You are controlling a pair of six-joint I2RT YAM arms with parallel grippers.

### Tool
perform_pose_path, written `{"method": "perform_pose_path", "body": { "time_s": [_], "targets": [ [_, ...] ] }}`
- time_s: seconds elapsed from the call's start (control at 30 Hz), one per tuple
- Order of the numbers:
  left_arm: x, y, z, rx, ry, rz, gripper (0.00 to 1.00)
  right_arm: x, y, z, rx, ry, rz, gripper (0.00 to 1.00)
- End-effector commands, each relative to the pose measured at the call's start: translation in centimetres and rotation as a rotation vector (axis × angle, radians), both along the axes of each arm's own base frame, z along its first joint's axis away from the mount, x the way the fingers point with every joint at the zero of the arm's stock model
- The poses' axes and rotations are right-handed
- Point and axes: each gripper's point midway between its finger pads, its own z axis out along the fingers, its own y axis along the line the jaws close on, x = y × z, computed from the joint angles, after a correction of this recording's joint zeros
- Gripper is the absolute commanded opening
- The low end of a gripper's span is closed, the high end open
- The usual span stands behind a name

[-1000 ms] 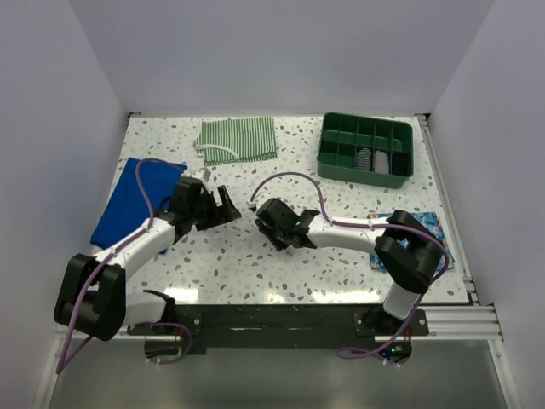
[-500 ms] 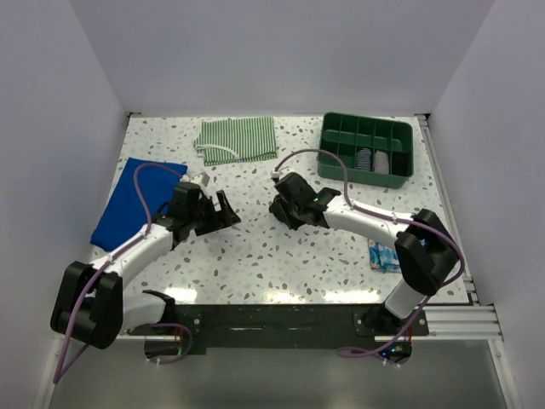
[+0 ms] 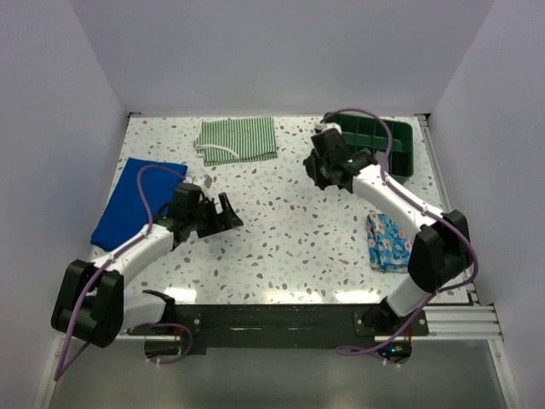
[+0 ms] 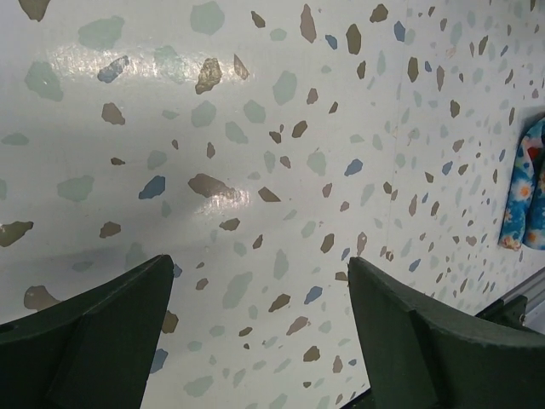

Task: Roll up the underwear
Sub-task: Place the underwear in the storage box.

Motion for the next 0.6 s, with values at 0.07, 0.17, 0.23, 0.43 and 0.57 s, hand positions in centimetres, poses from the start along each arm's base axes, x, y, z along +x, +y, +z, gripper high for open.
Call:
{"method": "perform_pose_path", "body": {
  "time_s": [0.07,0.17,0.23,0.43,0.57],
  "targets": [
    [0.2,-0.8,0.3,-0.026,-0.029,-0.063,0.88,4.2,-5.3,4.0,-0.036,-0.076,-0.213,0.00],
    [0.3,-1.0,0.4,-0.034,-0.032,-0.078,0.88,6.0,-7.1,4.1,-0.083,-0.079,-0.271,0.00],
    [0.2,-1.1,0.4,-0.034,-0.029,-0.085,0.88,7.1,-7.8,4.8,-0.096,-0.097,-0.295,0.00],
    [0.2,-1.3,0.4,-0.034,-0.029,-0.105,0.88,9.2,-10.5,4.4,-0.206,-0.083,-0.371,0.00],
    [0.1,-1.3,0.1,-0.036,-0.021,-0.105,0.88,9.9,-11.8,3.1,-0.218,-0.052,-0.393,0.00]
  ]
}}
